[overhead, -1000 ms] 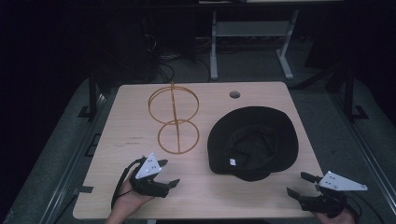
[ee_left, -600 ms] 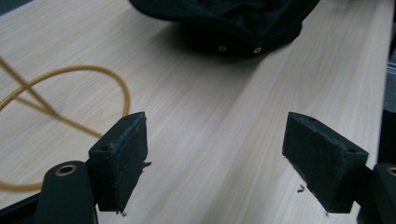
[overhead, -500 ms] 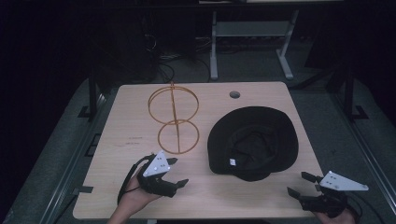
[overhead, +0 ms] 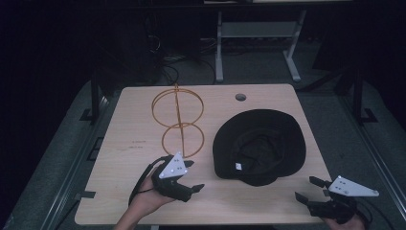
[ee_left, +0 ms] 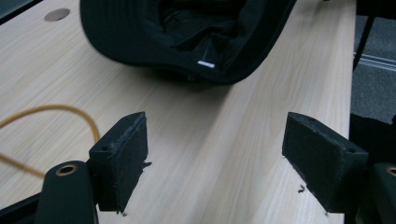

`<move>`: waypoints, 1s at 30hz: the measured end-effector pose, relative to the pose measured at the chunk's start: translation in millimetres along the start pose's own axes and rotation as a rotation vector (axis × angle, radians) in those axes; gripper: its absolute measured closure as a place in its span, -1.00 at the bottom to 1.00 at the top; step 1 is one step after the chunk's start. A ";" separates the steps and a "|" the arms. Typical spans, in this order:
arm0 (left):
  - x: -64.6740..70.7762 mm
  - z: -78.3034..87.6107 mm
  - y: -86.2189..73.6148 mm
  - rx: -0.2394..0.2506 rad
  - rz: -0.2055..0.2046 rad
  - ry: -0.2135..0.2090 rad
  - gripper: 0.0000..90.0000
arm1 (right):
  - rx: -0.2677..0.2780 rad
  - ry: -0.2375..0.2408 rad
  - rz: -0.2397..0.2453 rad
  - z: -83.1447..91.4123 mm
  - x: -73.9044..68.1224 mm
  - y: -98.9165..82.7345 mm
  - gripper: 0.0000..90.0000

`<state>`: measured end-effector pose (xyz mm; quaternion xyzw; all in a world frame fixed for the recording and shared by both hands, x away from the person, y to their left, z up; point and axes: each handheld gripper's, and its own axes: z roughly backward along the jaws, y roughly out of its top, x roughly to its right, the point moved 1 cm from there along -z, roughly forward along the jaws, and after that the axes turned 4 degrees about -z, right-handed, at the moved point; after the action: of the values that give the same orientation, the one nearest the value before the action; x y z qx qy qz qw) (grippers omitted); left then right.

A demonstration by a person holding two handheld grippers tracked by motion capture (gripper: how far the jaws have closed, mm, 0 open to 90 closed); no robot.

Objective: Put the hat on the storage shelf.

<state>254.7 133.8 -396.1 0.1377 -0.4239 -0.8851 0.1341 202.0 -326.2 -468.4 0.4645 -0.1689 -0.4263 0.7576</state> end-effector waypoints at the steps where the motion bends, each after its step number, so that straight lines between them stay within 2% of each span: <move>1: 0.7 -1.5 3.0 -0.001 -0.006 -0.006 -0.51 | 0.000 0.000 -0.003 0.0 0.1 -0.1 -0.61; 7: 2.2 -9.6 16.1 -0.001 -0.030 -0.027 -0.51 | -0.007 0.003 0.003 -0.4 -0.3 -0.5 -0.61; 17: 10.8 -27.7 39.1 -0.011 -0.077 -0.085 -0.49 | -0.002 0.008 0.003 0.4 -0.4 -0.5 -0.61; 22: 13.4 -40.1 48.9 -0.044 -0.115 -0.106 -0.47 | -0.002 0.009 0.002 0.3 -0.2 -0.7 -0.61; 30: 15.4 -59.9 58.6 -0.076 -0.130 -0.146 -0.40 | -0.001 0.011 -0.001 1.1 -0.6 -1.0 -0.61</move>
<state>268.9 50.1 -388.1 0.0949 -0.3890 -0.9150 0.0503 200.4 -326.5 -468.6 0.4666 -0.1644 -0.4239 0.7586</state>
